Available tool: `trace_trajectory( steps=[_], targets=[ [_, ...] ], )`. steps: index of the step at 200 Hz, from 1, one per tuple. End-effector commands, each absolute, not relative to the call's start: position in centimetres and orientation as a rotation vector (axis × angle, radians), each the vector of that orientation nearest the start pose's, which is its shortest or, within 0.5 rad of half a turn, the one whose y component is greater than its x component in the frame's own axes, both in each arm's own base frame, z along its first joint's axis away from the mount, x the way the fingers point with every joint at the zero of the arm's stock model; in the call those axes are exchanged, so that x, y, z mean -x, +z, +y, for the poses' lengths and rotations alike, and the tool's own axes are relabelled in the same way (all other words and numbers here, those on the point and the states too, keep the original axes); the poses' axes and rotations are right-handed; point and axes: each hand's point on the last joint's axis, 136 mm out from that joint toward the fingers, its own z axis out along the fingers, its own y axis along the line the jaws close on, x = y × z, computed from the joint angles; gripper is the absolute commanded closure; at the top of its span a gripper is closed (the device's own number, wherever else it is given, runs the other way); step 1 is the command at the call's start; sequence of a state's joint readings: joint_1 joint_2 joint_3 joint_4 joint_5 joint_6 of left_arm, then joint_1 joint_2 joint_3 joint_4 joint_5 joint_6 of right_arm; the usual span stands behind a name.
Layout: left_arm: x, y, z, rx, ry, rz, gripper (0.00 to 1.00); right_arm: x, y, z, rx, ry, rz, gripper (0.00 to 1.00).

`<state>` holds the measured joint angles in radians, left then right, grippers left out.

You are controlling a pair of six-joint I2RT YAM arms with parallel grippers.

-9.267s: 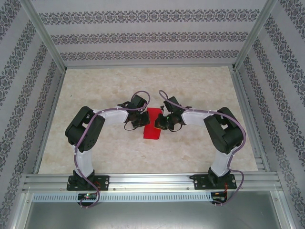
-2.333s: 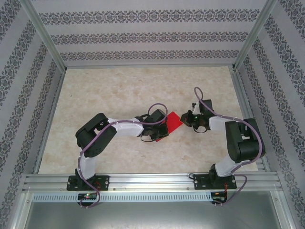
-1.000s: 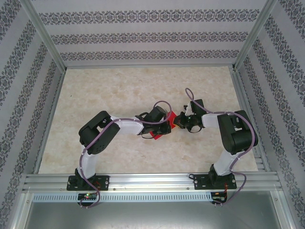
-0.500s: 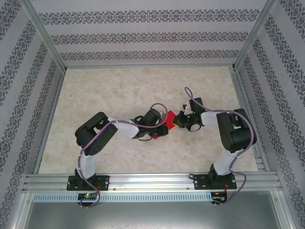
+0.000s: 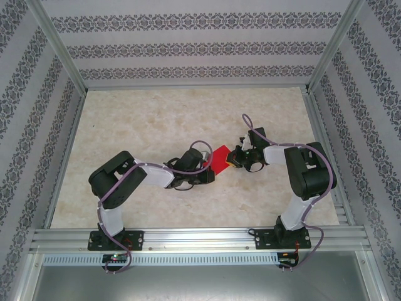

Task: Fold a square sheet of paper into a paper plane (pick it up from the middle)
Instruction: First fold in half a square sheet of paper at the center of the table.

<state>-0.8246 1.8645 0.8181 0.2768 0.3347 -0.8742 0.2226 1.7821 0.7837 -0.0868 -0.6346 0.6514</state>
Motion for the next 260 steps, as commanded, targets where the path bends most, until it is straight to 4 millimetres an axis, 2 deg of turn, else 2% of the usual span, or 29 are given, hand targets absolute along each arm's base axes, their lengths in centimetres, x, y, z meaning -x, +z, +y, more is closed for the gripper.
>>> trace_trajectory(
  steps=[1, 58, 89, 111, 135, 152, 171, 209, 237, 260],
  targets=[
    [-22.9, -1.7, -32.8, -0.045, -1.021, 2.805, 1.00, -30.4, -3.7, 15.1, -0.472, 0.857, 2.897, 1.00],
    [-21.1, -2.8, -30.8, 0.016, -1.002, 2.829, 1.00, -30.4, -3.8, 15.0, -0.474, 0.852, 2.899, 1.00],
    [-20.7, -2.5, -30.0, 0.009, -0.980, 2.831, 1.00, -30.4, -3.8, 14.9, -0.478, 0.850, 2.900, 1.00],
    [-21.2, -0.7, -30.3, -0.019, -0.993, 2.795, 1.00, -30.3, -3.7, 14.9, -0.476, 0.852, 2.902, 1.00],
    [-22.5, 3.5, -32.6, -0.072, -1.102, 2.700, 1.00, -30.4, -3.6, 14.9, -0.474, 0.853, 2.898, 1.00],
    [-23.7, 5.9, -33.7, -0.104, -1.118, 2.643, 1.00, -30.5, -3.5, 15.0, -0.475, 0.856, 2.895, 1.00],
    [-24.8, 7.0, -34.8, -0.121, -1.130, 2.606, 1.00, -30.6, -3.5, 15.0, -0.474, 0.856, 2.892, 1.00],
    [-27.0, 6.3, -36.4, -0.117, -1.083, 2.603, 1.00, -30.6, -3.5, 15.0, -0.473, 0.861, 2.897, 1.00],
    [-27.8, 4.6, -37.0, -0.145, -1.033, 2.633, 1.00, -30.6, -3.5, 15.1, -0.465, 0.867, 2.899, 1.00],
    [-27.8, 2.7, -36.5, -0.155, -0.985, 2.673, 1.00, -30.5, -3.6, 15.1, -0.463, 0.866, 2.904, 1.00]
  ],
)
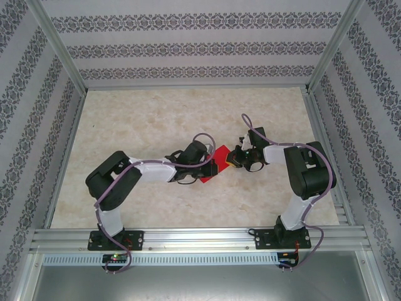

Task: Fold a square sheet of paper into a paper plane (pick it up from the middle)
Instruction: First fold in half a square sheet of paper at the center of the table, then rotate the square sheet of paper at the center of the table.

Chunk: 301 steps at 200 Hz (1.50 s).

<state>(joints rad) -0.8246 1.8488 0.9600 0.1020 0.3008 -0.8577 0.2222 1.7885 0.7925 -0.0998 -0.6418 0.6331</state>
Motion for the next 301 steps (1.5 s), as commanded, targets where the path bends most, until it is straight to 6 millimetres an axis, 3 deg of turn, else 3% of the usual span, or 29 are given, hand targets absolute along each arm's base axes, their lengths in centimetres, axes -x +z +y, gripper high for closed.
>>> trace_trajectory(
  steps=[1, 38, 132, 160, 189, 213, 226, 242, 270, 301],
  targets=[
    [-27.8, 2.7, -36.5, -0.155, -0.985, 2.674, 1.00, -30.5, -3.5, 15.1, -0.462, 0.867, 2.903, 1.00],
    [-26.2, -0.1, -35.3, -0.139, -0.965, 2.744, 1.00, -30.4, -3.7, 15.1, -0.465, 0.864, 2.908, 1.00],
    [-21.2, -2.1, -30.4, -0.074, -0.952, 2.819, 1.00, -30.5, -3.9, 14.7, -0.472, 0.847, 2.913, 1.00],
    [-21.4, -0.7, -29.6, -0.083, -0.906, 2.799, 1.00, -30.9, -3.1, 14.9, -0.430, 0.844, 2.901, 1.00],
    [-25.0, 4.1, -28.1, -0.014, -0.832, 2.694, 0.97, -32.5, 0.3, 15.7, -0.295, 0.801, 2.844, 1.00],
    [-27.9, 7.7, -26.0, 0.086, -0.785, 2.616, 0.80, -34.3, 3.6, 16.9, -0.234, 0.813, 2.786, 0.98],
    [-29.0, 8.8, -24.2, 0.169, -0.717, 2.609, 0.56, -35.1, 5.1, 17.3, -0.208, 0.779, 2.766, 0.92],
    [-29.9, 9.5, -22.1, 0.246, -0.648, 2.606, 0.43, -35.5, 6.1, 17.5, -0.195, 0.705, 2.763, 0.81],
    [-30.4, 9.9, -19.6, 0.355, -0.592, 2.597, 0.27, -35.3, 5.9, 17.3, -0.214, 0.526, 2.796, 0.71],
    [-30.4, 10.1, -18.8, 0.387, -0.569, 2.587, 0.13, -35.3, 4.8, 16.8, -0.281, 0.389, 2.813, 0.64]
  ],
)
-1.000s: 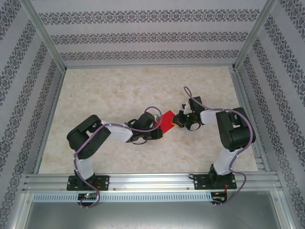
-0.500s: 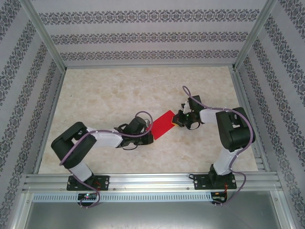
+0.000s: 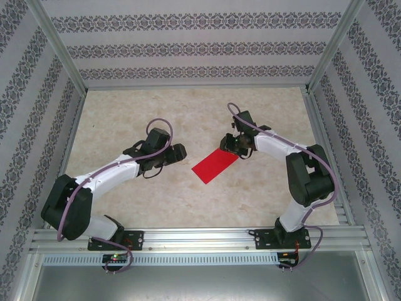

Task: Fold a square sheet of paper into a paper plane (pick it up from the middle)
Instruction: Rotate the square sheet of paper at the center of the table.

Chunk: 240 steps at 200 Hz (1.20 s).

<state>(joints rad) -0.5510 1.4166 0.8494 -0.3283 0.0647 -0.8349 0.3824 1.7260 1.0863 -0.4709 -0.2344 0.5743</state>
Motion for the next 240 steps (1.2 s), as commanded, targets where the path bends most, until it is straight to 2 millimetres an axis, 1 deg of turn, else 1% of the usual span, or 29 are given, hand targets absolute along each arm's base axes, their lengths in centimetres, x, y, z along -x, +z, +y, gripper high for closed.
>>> trace_trajectory(
  steps=[1, 20, 28, 54, 77, 109, 131, 159, 182, 196, 210, 240],
  targets=[
    [-30.4, 10.1, -18.8, 0.387, -0.570, 2.587, 0.12, -35.4, 4.7, 16.8, -0.284, 0.387, 2.814, 0.64],
    [-30.4, 10.0, -18.8, 0.377, -0.562, 2.590, 0.03, -35.5, 4.0, 17.3, -0.289, 0.379, 2.833, 0.63],
    [-30.5, 10.1, -18.8, 0.371, -0.567, 2.588, 0.00, -35.5, 3.7, 17.4, -0.289, 0.371, 2.841, 0.62],
    [-30.5, 10.1, -19.1, 0.346, -0.576, 2.594, 0.00, -35.7, 2.7, 18.0, -0.284, 0.360, 2.860, 0.60],
    [-30.4, 10.0, -19.7, 0.325, -0.613, 2.603, 0.00, -35.9, 1.9, 19.0, -0.247, 0.399, 2.872, 0.60],
    [-30.3, 9.7, -20.8, 0.295, -0.676, 2.622, 0.00, -35.9, 1.3, 22.2, -0.136, 0.570, 2.863, 0.61],
    [-30.1, 9.5, -21.2, 0.283, -0.702, 2.636, 0.00, -35.9, 1.0, 24.3, -0.046, 0.656, 2.863, 0.63],
    [-29.5, 9.2, -21.7, 0.266, -0.746, 2.657, 0.03, -36.2, 1.3, 27.0, 0.087, 0.755, 2.835, 0.65],
    [-28.6, 8.6, -22.5, 0.265, -0.817, 2.690, 0.09, -36.5, 1.5, 28.2, 0.140, 0.802, 2.821, 0.66],
    [-27.8, 8.1, -22.9, 0.275, -0.856, 2.714, 0.13, -36.7, 1.3, 28.5, 0.146, 0.815, 2.821, 0.66],
    [-27.1, 7.5, -23.4, 0.284, -0.894, 2.738, 0.14, -36.8, 1.1, 28.6, 0.148, 0.819, 2.824, 0.66],
    [-26.3, 7.0, -24.9, 0.278, -0.995, 2.763, 0.20, -36.6, 0.7, 28.5, 0.147, 0.820, 2.836, 0.67]
  ],
)
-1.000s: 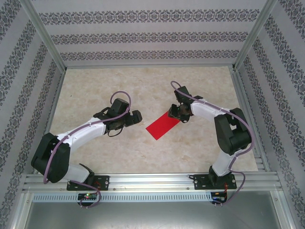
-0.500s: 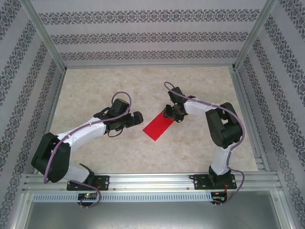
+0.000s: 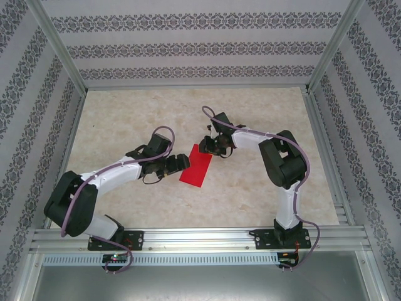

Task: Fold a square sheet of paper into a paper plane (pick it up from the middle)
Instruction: Rotate the square sheet of paper at the center of the table, then fold the triangle a second time at the center of the table.

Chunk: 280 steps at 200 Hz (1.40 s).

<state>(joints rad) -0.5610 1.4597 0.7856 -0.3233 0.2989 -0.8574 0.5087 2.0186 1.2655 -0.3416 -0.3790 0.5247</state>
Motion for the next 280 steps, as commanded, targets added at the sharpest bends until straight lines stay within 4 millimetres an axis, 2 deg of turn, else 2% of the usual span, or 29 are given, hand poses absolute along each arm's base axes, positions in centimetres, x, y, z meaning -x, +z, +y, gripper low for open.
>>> trace_trajectory(
  steps=[1, 46, 76, 94, 143, 176, 196, 226, 236, 260, 280],
  targets=[
    [-26.3, 7.0, -24.9, 0.279, -0.998, 2.764, 0.20, -36.6, 0.7, 28.5, 0.146, 0.820, 2.836, 0.67],
    [-25.9, 5.8, -25.8, 0.278, -1.003, 2.809, 0.23, -36.6, 0.7, 28.5, 0.146, 0.824, 2.835, 0.68],
    [-26.0, 5.1, -25.5, 0.285, -0.962, 2.833, 0.20, -36.7, 0.7, 28.5, 0.141, 0.831, 2.836, 0.69],
    [-25.8, 5.2, -25.9, 0.280, -0.997, 2.827, 0.19, -36.8, 0.9, 28.4, 0.140, 0.834, 2.832, 0.69],
    [-25.5, 5.3, -26.7, 0.286, -1.110, 2.792, 0.28, -37.0, 1.4, 28.6, 0.103, 0.913, 2.815, 0.70],
    [-25.5, 5.6, -26.7, 0.301, -1.153, 2.742, 0.36, -37.4, 2.4, 28.7, 0.083, 0.974, 2.785, 0.71],
    [-25.7, 5.3, -26.6, 0.313, -1.138, 2.738, 0.46, -37.6, 3.2, 28.9, 0.094, 0.992, 2.770, 0.71],
    [-25.9, 4.7, -26.2, 0.345, -1.105, 2.737, 0.65, -37.8, 5.8, 29.3, 0.106, 1.039, 2.719, 0.72],
    [-25.8, 4.5, -26.3, 0.334, -1.099, 2.745, 0.68, -37.8, 7.1, 29.6, 0.095, 1.092, 2.691, 0.72],
    [-25.6, 3.8, -25.8, 0.337, -1.046, 2.772, 0.75, -37.2, 9.8, 30.1, 0.030, 1.210, 2.626, 0.72],
    [-25.5, 3.4, -25.6, 0.337, -1.004, 2.791, 0.75, -35.7, 9.8, 29.9, -0.043, 1.201, 2.654, 0.74]
  ],
)
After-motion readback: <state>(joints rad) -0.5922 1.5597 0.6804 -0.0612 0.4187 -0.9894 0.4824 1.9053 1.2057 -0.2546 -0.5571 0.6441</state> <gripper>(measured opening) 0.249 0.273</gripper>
